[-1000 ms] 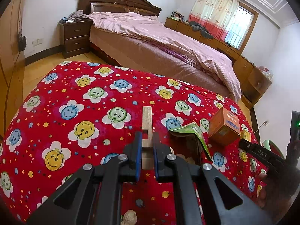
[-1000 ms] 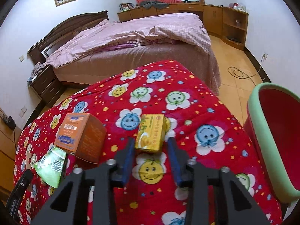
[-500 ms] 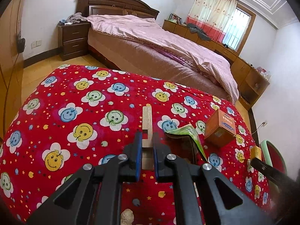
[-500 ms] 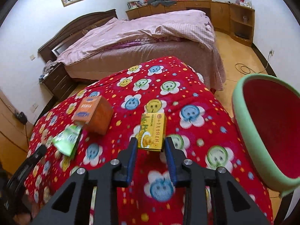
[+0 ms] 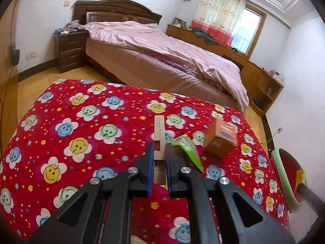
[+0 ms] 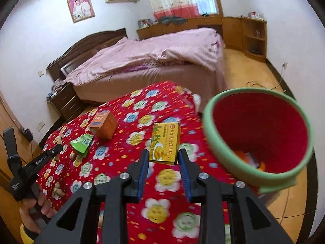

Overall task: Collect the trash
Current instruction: 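Carry the yellow box over the red bucket with the right tool, then release the yellow box into the bucket while the left tool drops the wooden stick in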

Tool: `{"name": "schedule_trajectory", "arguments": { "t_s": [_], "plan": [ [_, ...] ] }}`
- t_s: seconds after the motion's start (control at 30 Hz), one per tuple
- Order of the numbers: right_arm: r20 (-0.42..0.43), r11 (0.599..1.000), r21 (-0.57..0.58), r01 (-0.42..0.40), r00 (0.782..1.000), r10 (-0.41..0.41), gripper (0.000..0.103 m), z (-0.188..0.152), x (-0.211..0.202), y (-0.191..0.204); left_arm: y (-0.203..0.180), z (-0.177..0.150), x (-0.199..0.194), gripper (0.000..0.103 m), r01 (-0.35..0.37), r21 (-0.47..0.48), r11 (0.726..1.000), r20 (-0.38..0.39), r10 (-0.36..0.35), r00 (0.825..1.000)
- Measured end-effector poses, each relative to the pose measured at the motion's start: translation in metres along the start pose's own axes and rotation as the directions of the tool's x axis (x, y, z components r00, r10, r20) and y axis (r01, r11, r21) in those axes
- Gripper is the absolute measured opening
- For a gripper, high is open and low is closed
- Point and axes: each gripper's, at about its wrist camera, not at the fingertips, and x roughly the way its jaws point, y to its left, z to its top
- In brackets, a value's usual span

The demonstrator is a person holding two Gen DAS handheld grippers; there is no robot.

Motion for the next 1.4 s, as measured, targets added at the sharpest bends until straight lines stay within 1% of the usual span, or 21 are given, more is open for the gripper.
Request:
{"name": "schedule_trajectory", "arguments": {
  "t_s": [0.13, 0.27, 0.53, 0.63, 0.73, 0.9, 1.17, 1.4],
  "plan": [
    [0.028, 0.998, 0.046, 0.036, 0.999, -0.037, 0.032, 0.000, -0.017, -0.029, -0.017, -0.002, -0.002, 0.010, 0.013, 0.041, 0.999, -0.008, -0.012, 1.000],
    [0.046, 0.994, 0.088, 0.067, 0.996, -0.071, 0.032, -0.004, -0.029, -0.056, -0.039, -0.005, -0.009, 0.010, 0.048, 0.090, 0.995, -0.027, -0.045, 0.999],
    [0.062, 0.981, 0.174, 0.087, 0.993, -0.099, 0.032, -0.013, -0.044, -0.104, -0.094, -0.008, -0.028, 0.010, 0.145, 0.175, 0.974, -0.063, -0.136, 0.989],
    [0.062, 0.976, 0.201, 0.087, 0.993, -0.101, 0.032, -0.014, -0.045, -0.120, -0.119, -0.010, -0.030, 0.010, 0.211, 0.185, 0.960, -0.106, -0.194, 0.975],
    [0.064, 0.973, 0.218, 0.079, 0.993, -0.095, 0.032, -0.016, -0.047, -0.134, -0.144, -0.013, -0.029, 0.010, 0.278, 0.185, 0.943, -0.153, -0.252, 0.956],
    [0.082, 0.968, 0.245, 0.053, 0.994, -0.075, 0.032, -0.014, -0.049, -0.156, -0.187, -0.021, -0.023, 0.010, 0.351, 0.206, 0.913, -0.211, -0.309, 0.927],
    [0.114, 0.958, 0.285, 0.027, 0.992, -0.062, 0.032, -0.005, -0.046, -0.184, -0.254, -0.043, -0.006, 0.010, 0.422, 0.273, 0.865, -0.292, -0.344, 0.892],
    [0.115, 0.945, 0.328, 0.012, 0.992, -0.052, 0.032, -0.004, -0.039, -0.205, -0.297, -0.061, 0.014, 0.010, 0.452, 0.319, 0.833, -0.353, -0.338, 0.873]
  ]
}}
